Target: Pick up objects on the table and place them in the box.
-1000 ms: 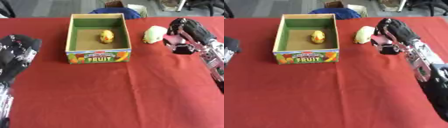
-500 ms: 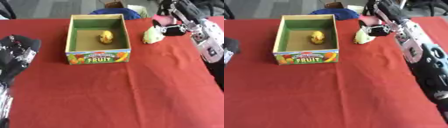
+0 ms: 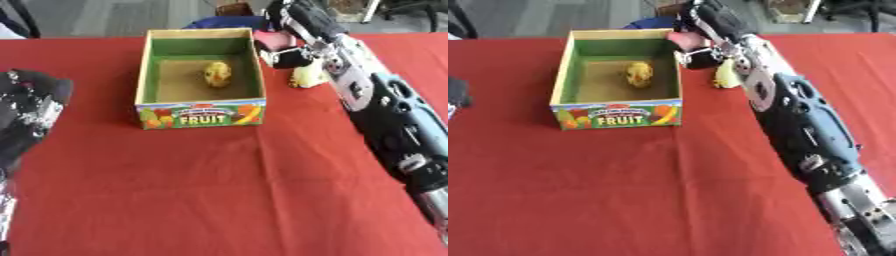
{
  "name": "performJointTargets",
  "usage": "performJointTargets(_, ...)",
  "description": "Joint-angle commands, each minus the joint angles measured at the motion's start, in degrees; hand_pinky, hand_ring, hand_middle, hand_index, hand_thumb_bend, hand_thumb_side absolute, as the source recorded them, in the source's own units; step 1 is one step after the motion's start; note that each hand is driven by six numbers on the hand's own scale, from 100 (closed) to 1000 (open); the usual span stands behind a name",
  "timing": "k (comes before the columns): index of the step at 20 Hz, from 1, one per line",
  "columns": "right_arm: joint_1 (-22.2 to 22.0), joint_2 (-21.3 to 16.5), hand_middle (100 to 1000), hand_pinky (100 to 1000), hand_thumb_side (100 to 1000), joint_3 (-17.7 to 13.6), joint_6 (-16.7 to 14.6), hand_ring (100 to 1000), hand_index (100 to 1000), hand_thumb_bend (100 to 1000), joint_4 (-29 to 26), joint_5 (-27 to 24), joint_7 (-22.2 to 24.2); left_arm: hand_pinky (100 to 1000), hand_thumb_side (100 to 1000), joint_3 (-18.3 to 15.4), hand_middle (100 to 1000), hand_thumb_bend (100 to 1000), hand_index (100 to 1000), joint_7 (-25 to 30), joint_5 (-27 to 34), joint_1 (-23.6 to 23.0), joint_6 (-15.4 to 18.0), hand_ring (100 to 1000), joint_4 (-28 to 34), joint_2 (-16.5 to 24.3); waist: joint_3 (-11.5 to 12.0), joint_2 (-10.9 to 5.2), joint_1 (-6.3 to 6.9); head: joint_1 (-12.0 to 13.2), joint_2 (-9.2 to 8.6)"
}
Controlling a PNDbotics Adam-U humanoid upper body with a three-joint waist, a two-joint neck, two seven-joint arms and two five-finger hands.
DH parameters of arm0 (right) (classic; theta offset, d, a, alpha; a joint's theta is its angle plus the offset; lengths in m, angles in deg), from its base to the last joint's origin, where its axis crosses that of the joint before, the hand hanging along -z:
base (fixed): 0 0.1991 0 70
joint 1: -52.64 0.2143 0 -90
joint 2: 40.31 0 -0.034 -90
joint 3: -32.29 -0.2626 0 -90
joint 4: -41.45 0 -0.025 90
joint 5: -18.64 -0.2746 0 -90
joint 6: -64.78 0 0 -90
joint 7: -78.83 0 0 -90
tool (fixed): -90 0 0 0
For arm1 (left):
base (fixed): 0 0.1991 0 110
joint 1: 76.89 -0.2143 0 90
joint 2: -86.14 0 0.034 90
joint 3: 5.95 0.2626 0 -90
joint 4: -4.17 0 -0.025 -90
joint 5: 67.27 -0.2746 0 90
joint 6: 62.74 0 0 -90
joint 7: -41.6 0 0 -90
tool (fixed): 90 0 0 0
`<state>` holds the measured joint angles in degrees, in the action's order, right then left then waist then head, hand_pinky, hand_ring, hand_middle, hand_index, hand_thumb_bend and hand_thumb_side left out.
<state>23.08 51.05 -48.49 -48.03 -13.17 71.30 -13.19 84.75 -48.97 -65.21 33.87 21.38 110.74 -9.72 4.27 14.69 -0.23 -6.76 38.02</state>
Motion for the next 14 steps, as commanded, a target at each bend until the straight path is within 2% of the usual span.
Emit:
performJointTargets(1,2.49,0.88,271,661,100,-1.25,-0.70,769,372,100,2.08,2.35,-1.44,587,348,0.22,517,501,565,0.41,0.31,1.31,0.08,525,1.47,0.73,0.77,-0.67,-0.21,-0.87,-1.26)
performJointTargets(7,3.10,3.07,377,679,100,-1.80,-2.09,787,451,100,4.73,5.39,-3.13,586,347,0.50,517,502,565,0.75,0.49,2.21,0.07,525,1.73,0.61,2.66,0.01,-0.79,-1.79,-1.83)
performJointTargets(8,3.04,3.34,450,690,100,-1.82,-2.33,804,529,152,5.12,5.90,-3.26,586,347,0.51,517,503,565,0.77,0.51,2.27,0.06,525,1.75,0.60,2.79,0.06,-0.84,-1.89,-1.84)
performJointTargets(9,2.98,3.54,477,695,100,-1.83,-2.65,811,560,186,5.47,6.32,-3.28,586,348,0.52,517,503,565,0.79,0.52,2.29,0.06,525,1.75,0.58,2.86,0.09,-0.88,-1.94,-1.83)
performJointTargets(10,2.92,3.66,542,706,100,-1.85,-2.98,829,624,252,5.72,6.64,-3.28,586,348,0.53,517,503,565,0.80,0.52,2.29,0.04,525,1.74,0.57,2.88,0.12,-0.91,-1.96,-1.82)
performJointTargets(13,2.60,3.64,614,715,114,-2.02,-3.60,847,694,304,6.03,6.68,-3.07,586,348,0.53,517,503,565,0.82,0.49,2.28,0.02,525,1.70,0.56,2.79,0.11,-0.97,-1.88,-1.82)
performJointTargets(14,2.50,3.52,647,718,157,-2.07,-3.70,853,722,328,5.97,6.46,-3.05,586,348,0.52,517,503,565,0.81,0.48,2.26,0.03,525,1.69,0.57,2.70,0.10,-0.98,-1.81,-1.87)
